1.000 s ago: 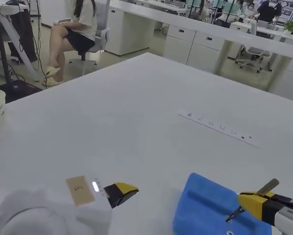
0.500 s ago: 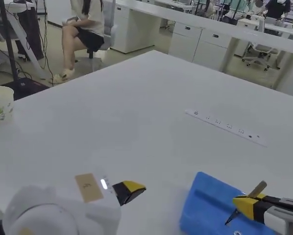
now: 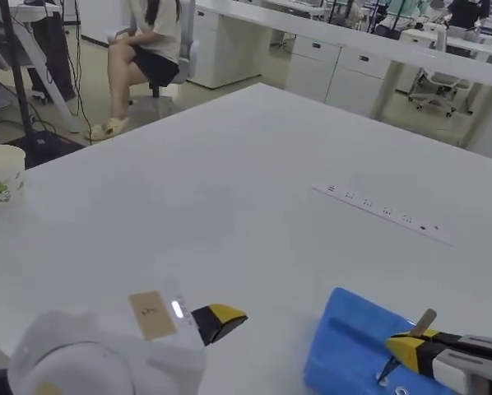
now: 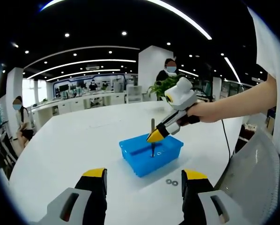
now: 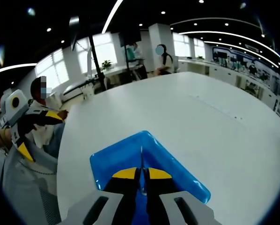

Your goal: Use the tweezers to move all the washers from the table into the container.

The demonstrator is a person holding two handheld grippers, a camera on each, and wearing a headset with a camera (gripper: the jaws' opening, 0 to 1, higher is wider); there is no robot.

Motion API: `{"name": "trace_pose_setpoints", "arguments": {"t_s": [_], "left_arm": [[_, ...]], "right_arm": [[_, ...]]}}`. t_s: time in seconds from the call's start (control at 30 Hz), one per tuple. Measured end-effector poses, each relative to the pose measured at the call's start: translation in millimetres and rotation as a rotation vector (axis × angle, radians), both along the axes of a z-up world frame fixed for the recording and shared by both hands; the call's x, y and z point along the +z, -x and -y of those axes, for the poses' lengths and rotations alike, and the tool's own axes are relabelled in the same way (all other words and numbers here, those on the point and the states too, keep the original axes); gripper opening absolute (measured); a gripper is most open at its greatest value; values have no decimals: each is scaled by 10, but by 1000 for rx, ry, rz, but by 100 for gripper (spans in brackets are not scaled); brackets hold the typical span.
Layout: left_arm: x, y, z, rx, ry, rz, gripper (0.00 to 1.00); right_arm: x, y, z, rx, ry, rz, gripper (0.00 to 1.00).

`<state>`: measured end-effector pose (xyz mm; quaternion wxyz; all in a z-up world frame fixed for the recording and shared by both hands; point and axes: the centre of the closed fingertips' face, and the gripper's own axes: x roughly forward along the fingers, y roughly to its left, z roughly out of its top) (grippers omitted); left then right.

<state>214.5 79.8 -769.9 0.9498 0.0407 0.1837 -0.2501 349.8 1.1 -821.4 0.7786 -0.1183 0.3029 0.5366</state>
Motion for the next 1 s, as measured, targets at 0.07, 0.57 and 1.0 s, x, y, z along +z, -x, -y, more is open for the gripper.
{"name": "trace_pose_setpoints", "arguments": {"t_s": [0.07,0.57,1.0], "left_arm": [[-2,0,0,0,-1,-1,64],[-5,1,9,-4,-4,-2,64],[-14,0,24,-14,-5,-8,64]], "right_arm": [[27,-15,22,-2,-10,2,3],[360,107,42,-24,-90,26,3],[562,265,69,-22,-137,31,3]]}}
